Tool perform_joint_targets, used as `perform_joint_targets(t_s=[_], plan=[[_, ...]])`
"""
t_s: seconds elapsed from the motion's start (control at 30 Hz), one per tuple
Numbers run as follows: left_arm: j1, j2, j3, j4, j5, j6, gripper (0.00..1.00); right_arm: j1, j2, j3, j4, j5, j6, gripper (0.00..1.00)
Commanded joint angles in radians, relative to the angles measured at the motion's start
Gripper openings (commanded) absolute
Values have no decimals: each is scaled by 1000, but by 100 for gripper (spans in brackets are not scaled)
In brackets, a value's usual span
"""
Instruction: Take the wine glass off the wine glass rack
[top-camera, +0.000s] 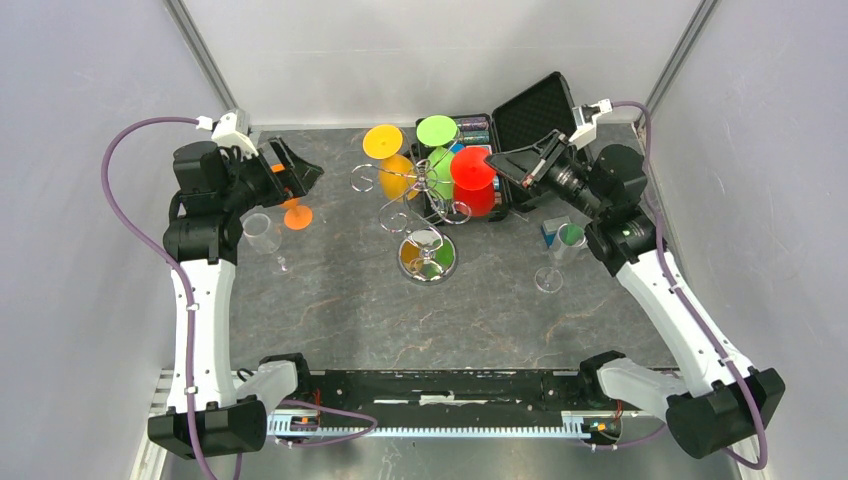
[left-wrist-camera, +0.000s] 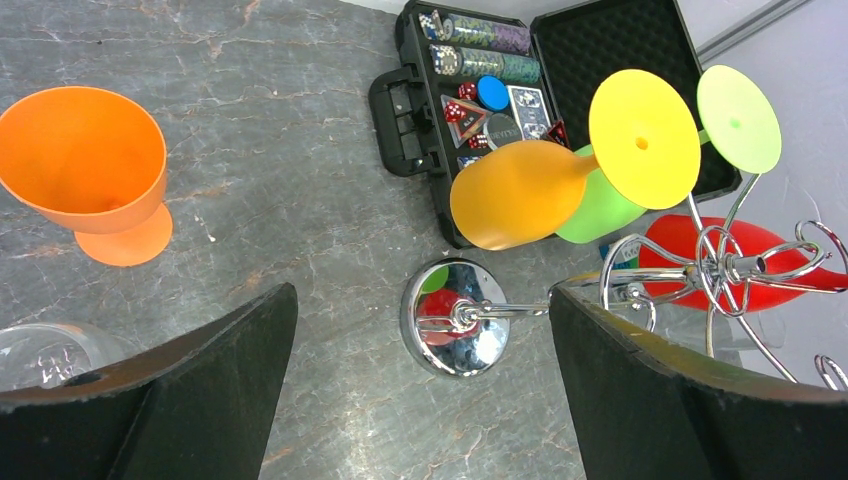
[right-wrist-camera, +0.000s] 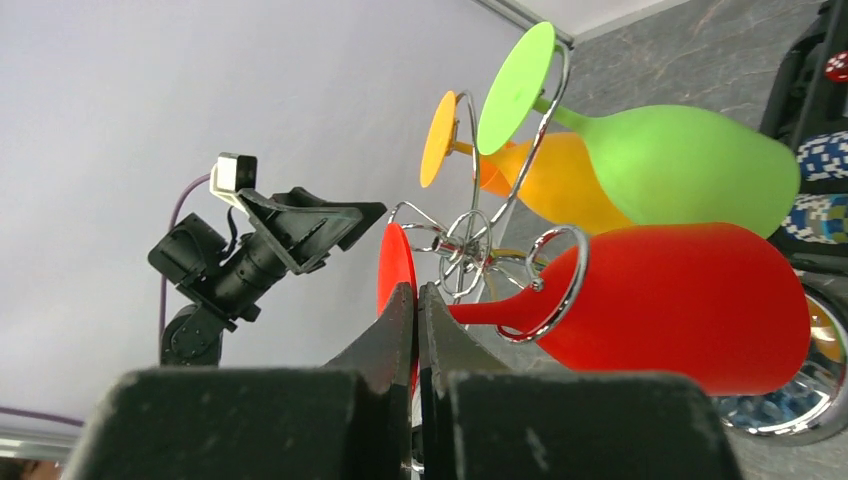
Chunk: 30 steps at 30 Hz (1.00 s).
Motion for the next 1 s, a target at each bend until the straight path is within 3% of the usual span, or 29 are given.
perform_joint_targets(t_s=[0.0,0.33,0.53,0.97], plan=[[3,-14,28,40,23,-18,100,16,-4,-9,125,-19,59,0],[2,-7,47,46,27,-22,100,28,87,-47,347,87,177,0],[3,-3,48,52,40,-31,100,35,103,23,267,199,92,0],[2,-14,41,146,273,-106,100,36,101,65,173,420,6,0]])
